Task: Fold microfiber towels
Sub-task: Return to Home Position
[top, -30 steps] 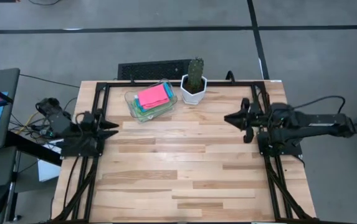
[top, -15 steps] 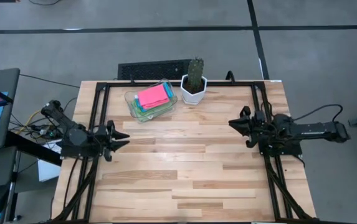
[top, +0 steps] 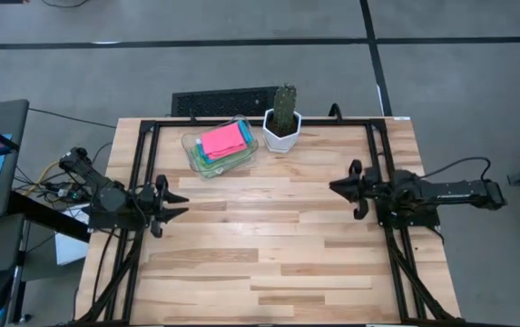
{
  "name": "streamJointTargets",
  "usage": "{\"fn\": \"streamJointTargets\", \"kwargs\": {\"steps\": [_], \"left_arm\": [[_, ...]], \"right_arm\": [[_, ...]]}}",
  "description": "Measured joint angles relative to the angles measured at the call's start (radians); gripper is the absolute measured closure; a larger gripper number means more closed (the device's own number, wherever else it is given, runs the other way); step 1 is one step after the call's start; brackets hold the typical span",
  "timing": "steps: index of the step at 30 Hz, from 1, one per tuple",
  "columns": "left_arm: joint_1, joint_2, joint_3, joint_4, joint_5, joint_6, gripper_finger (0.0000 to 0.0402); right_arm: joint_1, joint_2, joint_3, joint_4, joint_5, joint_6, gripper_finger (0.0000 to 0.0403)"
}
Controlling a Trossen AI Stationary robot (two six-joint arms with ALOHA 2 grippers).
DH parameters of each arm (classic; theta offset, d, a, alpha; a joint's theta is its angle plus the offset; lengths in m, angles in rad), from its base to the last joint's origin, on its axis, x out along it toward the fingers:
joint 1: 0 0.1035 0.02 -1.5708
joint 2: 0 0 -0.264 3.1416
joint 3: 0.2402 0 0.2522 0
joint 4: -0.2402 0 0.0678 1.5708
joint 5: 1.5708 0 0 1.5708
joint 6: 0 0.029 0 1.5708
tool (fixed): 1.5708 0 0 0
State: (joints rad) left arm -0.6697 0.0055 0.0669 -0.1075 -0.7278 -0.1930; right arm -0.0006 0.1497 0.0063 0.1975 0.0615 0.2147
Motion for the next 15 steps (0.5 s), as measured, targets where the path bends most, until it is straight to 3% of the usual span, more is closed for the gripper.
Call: {"fn": "streamJointTargets", "kwargs": {"steps": [15], "left_arm": [[0.0, 0.0, 0.0, -0.004, -0.017, 0.008, 0.0274]], "right_arm": [[0.004, 0.0, 0.0, -0.166, 0.042, -0.006, 0.0327]]}}
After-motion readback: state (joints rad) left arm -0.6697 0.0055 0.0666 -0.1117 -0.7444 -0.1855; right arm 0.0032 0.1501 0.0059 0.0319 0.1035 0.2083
